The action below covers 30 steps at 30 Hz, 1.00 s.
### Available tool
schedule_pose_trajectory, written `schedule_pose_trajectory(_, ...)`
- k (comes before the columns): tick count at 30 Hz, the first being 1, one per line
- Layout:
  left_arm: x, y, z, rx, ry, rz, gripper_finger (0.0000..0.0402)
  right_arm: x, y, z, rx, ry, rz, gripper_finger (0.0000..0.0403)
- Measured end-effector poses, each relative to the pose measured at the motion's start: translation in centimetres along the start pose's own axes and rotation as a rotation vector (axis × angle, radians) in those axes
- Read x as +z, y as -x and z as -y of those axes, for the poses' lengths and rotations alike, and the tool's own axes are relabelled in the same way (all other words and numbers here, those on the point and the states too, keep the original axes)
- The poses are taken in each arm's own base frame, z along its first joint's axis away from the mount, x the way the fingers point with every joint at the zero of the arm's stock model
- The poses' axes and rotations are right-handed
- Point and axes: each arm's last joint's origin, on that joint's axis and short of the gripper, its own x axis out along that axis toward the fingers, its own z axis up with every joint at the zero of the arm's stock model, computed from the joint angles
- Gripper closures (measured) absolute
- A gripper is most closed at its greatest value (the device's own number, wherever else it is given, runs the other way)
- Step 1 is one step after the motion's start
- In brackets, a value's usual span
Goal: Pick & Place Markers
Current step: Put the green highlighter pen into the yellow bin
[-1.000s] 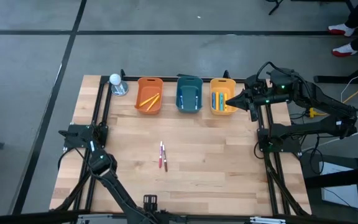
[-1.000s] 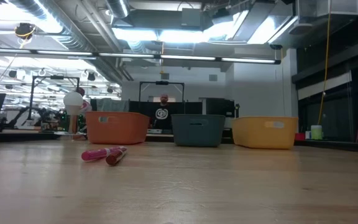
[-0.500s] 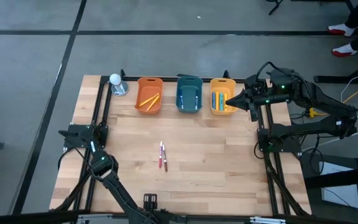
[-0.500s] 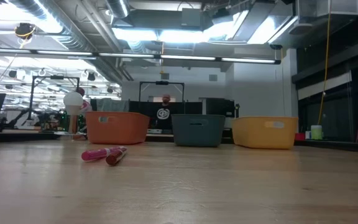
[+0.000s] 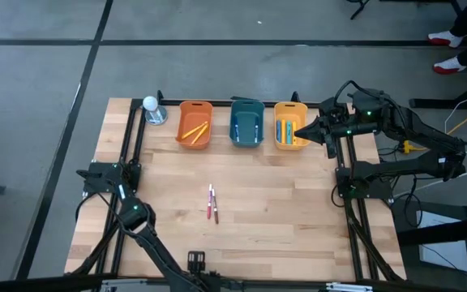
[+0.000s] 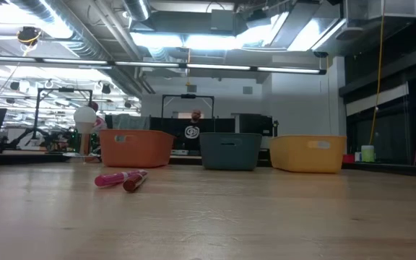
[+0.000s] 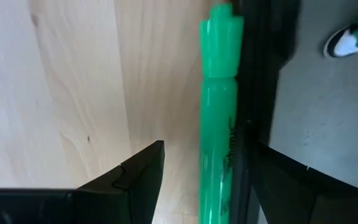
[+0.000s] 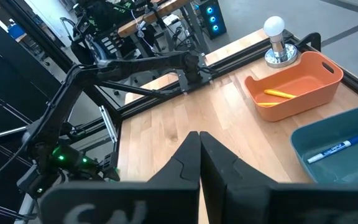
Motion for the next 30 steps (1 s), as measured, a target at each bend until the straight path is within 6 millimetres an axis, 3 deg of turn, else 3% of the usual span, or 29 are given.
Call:
schedule_pose_trajectory(9, 0.31, -0.75, -0.27, -0.002, -0.018, -0.041, 0.02, 0.01, 0.0, 0.0, -0.001, -0.004, 0.001, 0.0402)
schedule_pose_trajectory(22, 0.6, -0.73, -0.3, -0.056, -0.05, -0.074, 0.0338, 0.03, 0.0, 0.04, -0.015, 0.0, 0.006, 0.0402)
schedule_pose_trajectory(30, 0.78, -0.75, -0.52, -0.086, -0.044, -0.113, 0.0339, 0.03, 0.01, 0.05, -0.016, 0.0, 0.007, 0.0402)
